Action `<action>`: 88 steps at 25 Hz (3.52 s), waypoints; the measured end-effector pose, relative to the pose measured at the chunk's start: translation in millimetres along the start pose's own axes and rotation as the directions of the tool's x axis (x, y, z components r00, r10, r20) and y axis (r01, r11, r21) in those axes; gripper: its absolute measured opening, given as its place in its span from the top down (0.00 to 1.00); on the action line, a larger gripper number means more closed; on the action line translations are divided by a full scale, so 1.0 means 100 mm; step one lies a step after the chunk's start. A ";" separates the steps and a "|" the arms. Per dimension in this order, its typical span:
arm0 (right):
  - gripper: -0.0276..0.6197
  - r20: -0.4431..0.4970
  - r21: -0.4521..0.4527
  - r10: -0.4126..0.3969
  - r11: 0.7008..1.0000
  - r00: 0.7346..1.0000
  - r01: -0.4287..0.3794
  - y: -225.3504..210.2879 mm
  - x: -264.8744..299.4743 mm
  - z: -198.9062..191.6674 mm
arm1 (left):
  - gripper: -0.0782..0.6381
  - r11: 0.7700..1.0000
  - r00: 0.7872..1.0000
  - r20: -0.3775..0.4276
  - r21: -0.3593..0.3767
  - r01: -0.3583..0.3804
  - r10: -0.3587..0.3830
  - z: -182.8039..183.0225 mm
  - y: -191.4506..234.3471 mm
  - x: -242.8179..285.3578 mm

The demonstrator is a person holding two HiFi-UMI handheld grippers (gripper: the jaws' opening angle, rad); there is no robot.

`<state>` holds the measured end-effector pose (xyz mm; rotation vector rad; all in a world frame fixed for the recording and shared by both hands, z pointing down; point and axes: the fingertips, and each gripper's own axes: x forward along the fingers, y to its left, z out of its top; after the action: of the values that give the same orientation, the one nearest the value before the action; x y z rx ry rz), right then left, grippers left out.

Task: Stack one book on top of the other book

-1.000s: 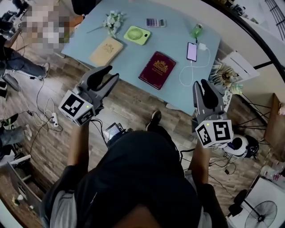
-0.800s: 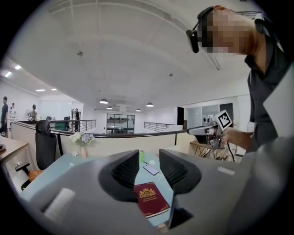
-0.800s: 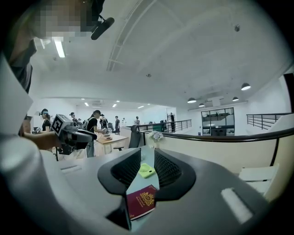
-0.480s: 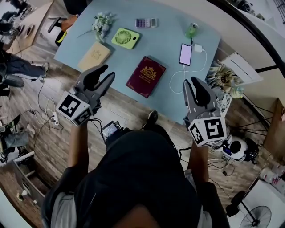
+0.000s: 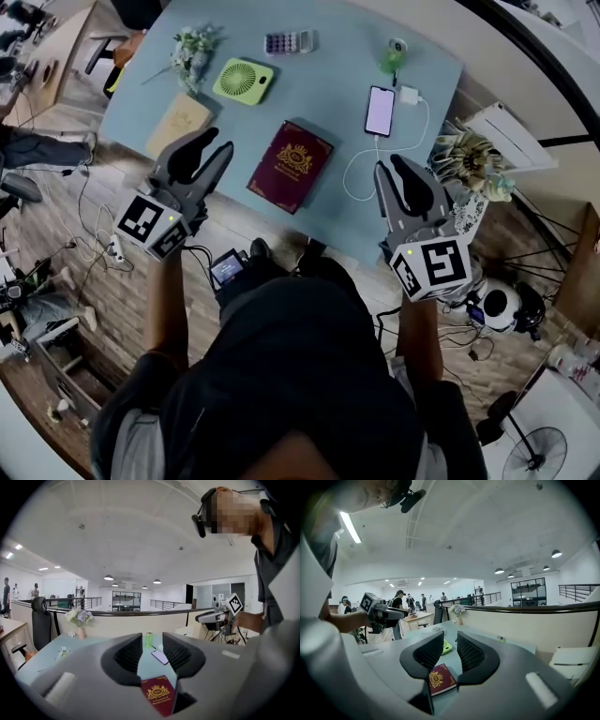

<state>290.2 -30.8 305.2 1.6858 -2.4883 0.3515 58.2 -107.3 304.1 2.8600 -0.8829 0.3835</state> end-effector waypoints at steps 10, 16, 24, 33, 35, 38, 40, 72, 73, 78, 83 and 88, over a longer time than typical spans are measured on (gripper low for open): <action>0.83 -0.068 0.058 -0.023 0.998 0.997 0.027 -0.06 0.39 -0.33 | 0.65 0.995 0.996 -0.027 -0.059 0.085 -0.087 -0.38 0.27 0.47; 0.83 -0.137 0.142 -0.065 0.986 0.988 0.084 -0.02 0.71 -0.76 | 0.65 0.983 0.985 -0.074 -0.106 0.149 -0.158 -0.86 0.54 0.76; 0.83 -0.284 0.231 -0.111 0.956 0.952 0.181 0.02 1.06 -1.62 | 0.65 0.955 0.952 -0.173 -0.201 0.218 -0.254 -1.61 0.72 1.09; 0.83 -0.430 0.376 -0.077 0.891 0.900 0.255 0.19 1.24 -2.58 | 0.64 0.921 0.883 -0.321 -0.301 0.247 -0.342 -2.60 0.61 1.19; 0.83 -0.452 0.394 -0.068 0.879 0.889 0.268 0.23 1.27 -2.74 | 0.63 0.914 0.868 -0.345 -0.323 0.247 -0.357 -2.78 0.56 1.18; 0.81 -0.485 0.419 -0.055 0.861 0.873 0.287 0.28 1.30 -2.94 | 0.61 0.902 0.847 -0.370 -0.349 0.255 -0.382 -2.99 0.46 1.17; 0.79 -0.500 0.443 -0.047 0.844 0.865 0.302 0.31 1.31 -3.06 | 0.60 0.896 0.837 -0.381 -0.362 0.257 -0.393 -3.10 0.40 1.16; 0.88 -0.384 0.620 0.081 0.761 0.920 0.192 1.19 2.11 -2.50 | 0.60 0.963 0.945 -0.300 -0.266 0.050 -0.132 -2.71 1.23 0.34; 0.88 -0.380 0.619 0.093 0.765 0.920 0.179 1.26 2.16 -2.47 | 0.60 0.967 0.948 -0.297 -0.253 0.036 -0.114 -2.69 1.30 0.29; 0.88 -0.377 0.615 0.155 0.780 0.913 0.121 1.58 2.45 -2.38 | 0.60 0.974 0.961 -0.276 -0.222 -0.039 -0.025 -2.61 1.65 0.00; 0.89 -0.374 0.597 0.208 0.800 0.904 0.063 1.87 2.77 -2.25 | 0.60 0.973 0.965 -0.258 -0.207 -0.106 0.050 -2.51 1.99 -0.26; 0.89 -0.382 0.589 0.248 0.808 0.891 0.028 2.17 3.13 -2.20 | 0.60 0.967 0.962 -0.253 -0.198 -0.158 0.105 -2.51 2.40 -0.49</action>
<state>-35.7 -179.1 559.9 1.3780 -2.2444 1.4688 -168.3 -229.7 541.6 2.4990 -1.0023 0.5945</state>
